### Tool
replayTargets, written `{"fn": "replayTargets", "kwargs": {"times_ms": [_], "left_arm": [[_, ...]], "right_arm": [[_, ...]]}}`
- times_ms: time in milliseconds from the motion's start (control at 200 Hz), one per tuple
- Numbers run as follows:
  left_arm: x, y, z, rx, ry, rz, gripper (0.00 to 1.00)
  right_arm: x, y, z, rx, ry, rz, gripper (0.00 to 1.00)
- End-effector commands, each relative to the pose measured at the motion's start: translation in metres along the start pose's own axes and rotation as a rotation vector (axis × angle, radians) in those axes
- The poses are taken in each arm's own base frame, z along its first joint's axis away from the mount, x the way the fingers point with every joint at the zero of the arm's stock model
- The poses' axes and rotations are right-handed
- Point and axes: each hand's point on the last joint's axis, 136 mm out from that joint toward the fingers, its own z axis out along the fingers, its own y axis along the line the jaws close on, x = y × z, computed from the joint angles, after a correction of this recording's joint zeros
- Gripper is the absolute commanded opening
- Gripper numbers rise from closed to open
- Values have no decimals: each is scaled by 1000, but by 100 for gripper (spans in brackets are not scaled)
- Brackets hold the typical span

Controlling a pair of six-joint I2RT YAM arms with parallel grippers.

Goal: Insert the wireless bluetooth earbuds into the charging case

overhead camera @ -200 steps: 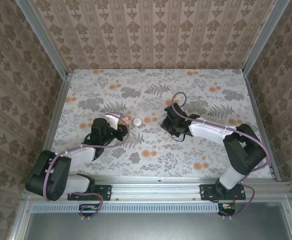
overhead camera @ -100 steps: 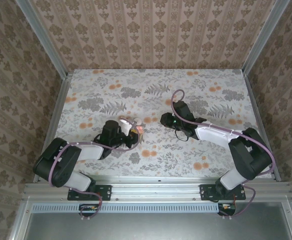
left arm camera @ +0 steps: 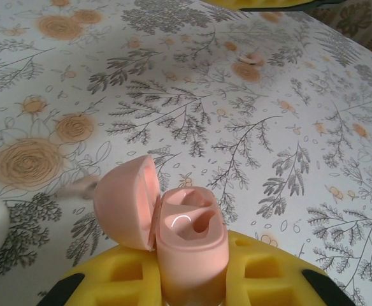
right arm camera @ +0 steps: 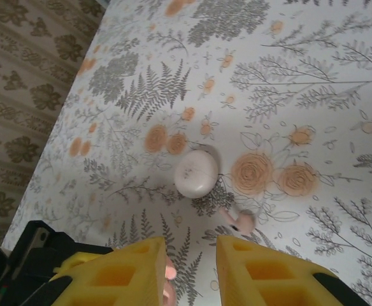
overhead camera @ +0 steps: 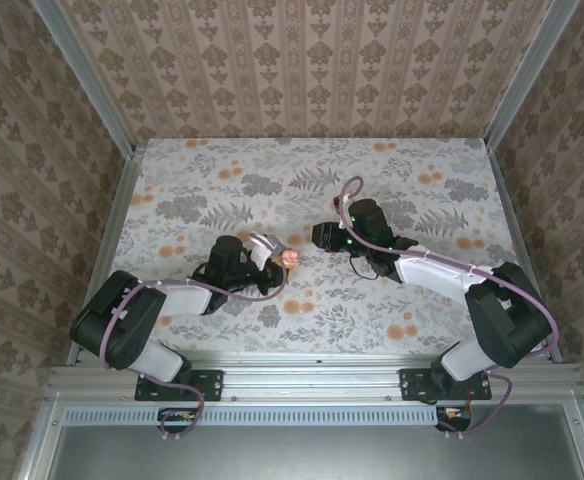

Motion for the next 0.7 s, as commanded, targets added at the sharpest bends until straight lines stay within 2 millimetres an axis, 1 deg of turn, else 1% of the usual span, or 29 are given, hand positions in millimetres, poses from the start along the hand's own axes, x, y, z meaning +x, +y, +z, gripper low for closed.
{"fn": "replayTargets", "kwargs": {"times_ms": [0,70,185,250,410,490,580,625,640,695], "left_arm": [[-13,-1,5,5,-21,41,9],[-14,5,5,-28,-22,27,9],[-16,9,0,-66,-36,-17,9],[-18,17,-7,-118,-53,-57,9],[-25,33,-31,-231,-104,-168,8],[-25,43,-44,-294,-117,-224,8],[-23,58,-59,-363,-135,-295,8],[-25,61,-64,-370,-151,-318,8],[-26,69,-71,-393,-166,-335,8],[-28,77,-79,-417,-188,-357,8]], "right_arm": [[1,-1,3,-7,16,-41,29],[5,-8,3,42,63,-44,30],[12,-7,2,58,151,-61,32],[15,-6,3,61,186,-67,32],[23,-11,10,127,302,-11,32],[33,-15,15,179,387,39,32],[47,-19,20,244,467,136,33],[54,-17,25,259,484,213,33],[56,-16,27,265,489,238,33],[64,-13,33,299,496,326,33]]}}
